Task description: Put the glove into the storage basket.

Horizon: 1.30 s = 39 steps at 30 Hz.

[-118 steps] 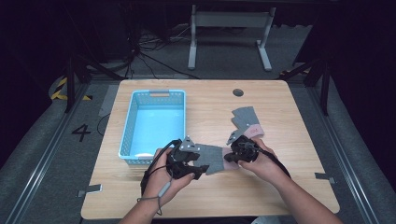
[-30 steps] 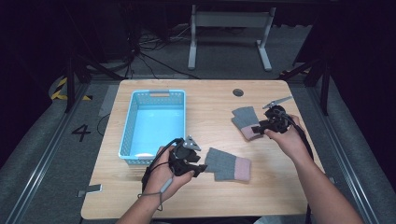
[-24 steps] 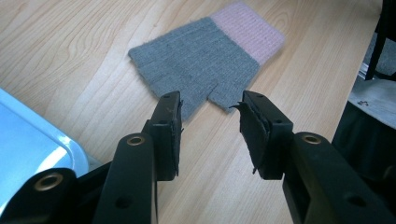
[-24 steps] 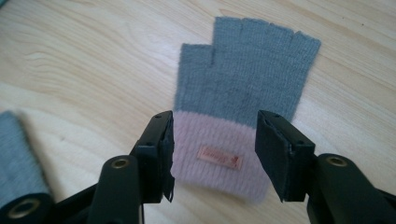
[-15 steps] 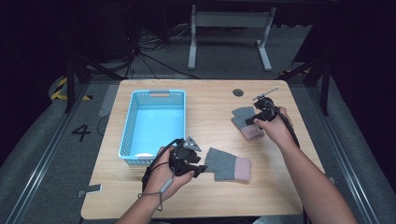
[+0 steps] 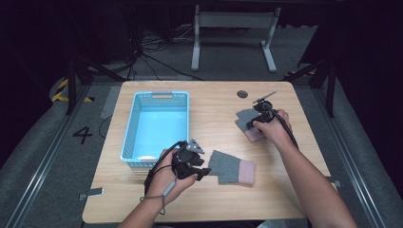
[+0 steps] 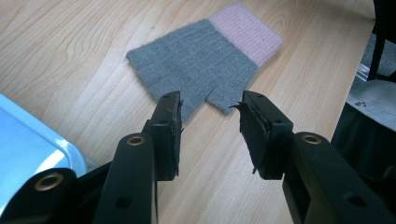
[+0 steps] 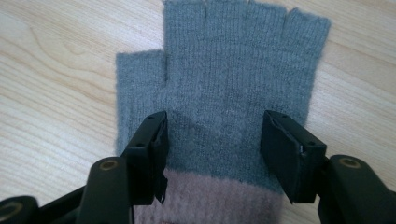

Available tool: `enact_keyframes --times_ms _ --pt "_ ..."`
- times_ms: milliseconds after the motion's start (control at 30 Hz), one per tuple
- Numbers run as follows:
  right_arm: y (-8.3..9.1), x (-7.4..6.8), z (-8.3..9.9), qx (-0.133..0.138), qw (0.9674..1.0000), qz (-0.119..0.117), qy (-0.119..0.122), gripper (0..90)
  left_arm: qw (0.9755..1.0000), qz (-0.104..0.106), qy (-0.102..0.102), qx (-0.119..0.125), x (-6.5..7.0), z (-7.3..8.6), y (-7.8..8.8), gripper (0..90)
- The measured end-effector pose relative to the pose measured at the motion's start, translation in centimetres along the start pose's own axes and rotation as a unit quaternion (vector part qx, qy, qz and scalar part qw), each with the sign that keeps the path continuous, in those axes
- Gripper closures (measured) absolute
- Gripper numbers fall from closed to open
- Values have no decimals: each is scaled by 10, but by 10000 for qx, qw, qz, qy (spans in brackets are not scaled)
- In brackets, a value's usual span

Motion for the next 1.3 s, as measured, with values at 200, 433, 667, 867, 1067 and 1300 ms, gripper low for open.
enact_keyframes --times_ms 200,433,667,867,1067,1300 --pt "-1 -2 0 -34 9997 148 165 487 10000 5 -12 6 1 0 0 594" --pt "1 -5 -1 -172 9994 76 292 758 10000 5 24 54 1 -1 1 594" --pt "9 -5 -2 -122 9993 -130 317 784 10000 -3 51 74 -1 -1 3 595" --pt "26 -8 -2 59 9987 -252 446 783 10000 -8 42 81 -1 -1 4 594" --pt "45 -15 -2 188 9967 -415 679 782 10000 -12 43 83 -1 -1 4 593" --pt "70 -25 3 319 9932 -549 974 780 10000 -10 40 91 0 -1 4 594"
Point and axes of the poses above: each handheld gripper's, and its own axes: y roughly backward along the jaws, z roughly out of its underside, x roughly to its right, the point moved 6 cm from there along -y, roughly forward along the jaws, and after that the axes turned 7 degrees about -z, right-handed, at the moved point
